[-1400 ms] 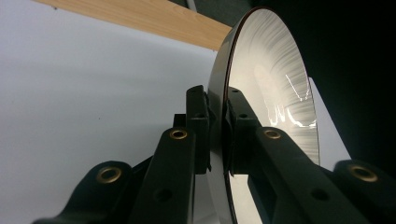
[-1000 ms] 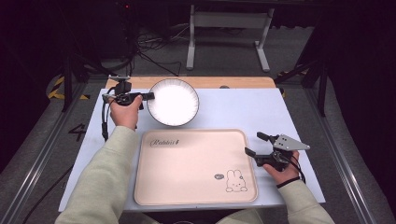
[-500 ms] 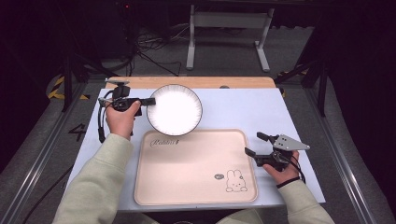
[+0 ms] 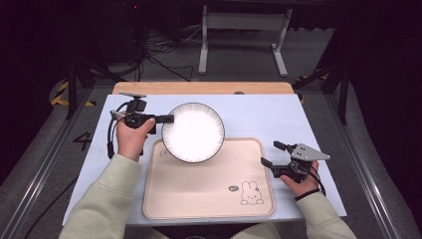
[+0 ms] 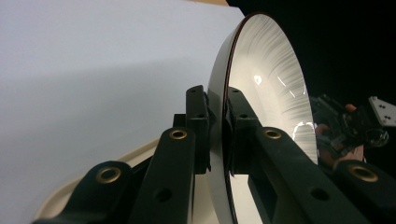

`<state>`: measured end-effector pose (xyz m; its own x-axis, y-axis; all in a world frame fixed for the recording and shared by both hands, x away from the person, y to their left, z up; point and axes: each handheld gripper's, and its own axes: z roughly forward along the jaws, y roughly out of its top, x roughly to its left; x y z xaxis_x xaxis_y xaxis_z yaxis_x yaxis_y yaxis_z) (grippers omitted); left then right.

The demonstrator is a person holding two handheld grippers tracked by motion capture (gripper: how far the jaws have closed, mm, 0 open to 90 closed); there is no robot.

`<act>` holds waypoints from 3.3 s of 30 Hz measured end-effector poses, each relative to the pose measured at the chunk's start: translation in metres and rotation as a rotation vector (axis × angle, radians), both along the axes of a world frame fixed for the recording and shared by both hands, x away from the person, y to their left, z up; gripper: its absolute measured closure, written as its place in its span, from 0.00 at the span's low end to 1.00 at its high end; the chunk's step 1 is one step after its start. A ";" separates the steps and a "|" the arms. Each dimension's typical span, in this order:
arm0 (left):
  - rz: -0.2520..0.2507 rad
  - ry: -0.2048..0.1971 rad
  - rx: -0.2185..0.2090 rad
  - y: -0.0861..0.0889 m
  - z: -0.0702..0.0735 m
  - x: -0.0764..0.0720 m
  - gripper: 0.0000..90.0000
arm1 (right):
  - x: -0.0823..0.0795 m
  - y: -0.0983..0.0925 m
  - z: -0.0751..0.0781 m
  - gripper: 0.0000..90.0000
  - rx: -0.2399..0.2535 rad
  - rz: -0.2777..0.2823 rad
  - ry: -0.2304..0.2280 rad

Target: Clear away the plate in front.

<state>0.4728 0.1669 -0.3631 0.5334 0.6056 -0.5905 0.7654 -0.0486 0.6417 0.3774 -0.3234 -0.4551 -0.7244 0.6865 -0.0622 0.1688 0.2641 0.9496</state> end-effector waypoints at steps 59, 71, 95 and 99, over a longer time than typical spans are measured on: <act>-0.325 0.126 0.140 -0.061 -0.036 -0.020 0.91 | 0.000 0.000 0.000 0.20 -0.004 0.018 -0.002; -0.339 0.155 0.161 -0.065 -0.046 -0.016 0.91 | 0.000 0.000 0.000 0.20 -0.004 0.020 -0.002; -0.353 0.188 0.187 -0.069 -0.059 -0.011 0.92 | -0.001 0.001 0.000 0.20 -0.007 0.021 -0.005; -0.347 0.191 0.185 -0.069 -0.063 -0.009 0.92 | -0.001 0.001 0.000 0.20 -0.007 0.021 -0.006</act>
<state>0.4637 0.0980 -0.4256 0.6161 0.5144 -0.5965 0.7873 -0.4251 0.4467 0.3767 -0.3225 -0.4552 -0.7380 0.6710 -0.0712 0.1580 0.2745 0.9485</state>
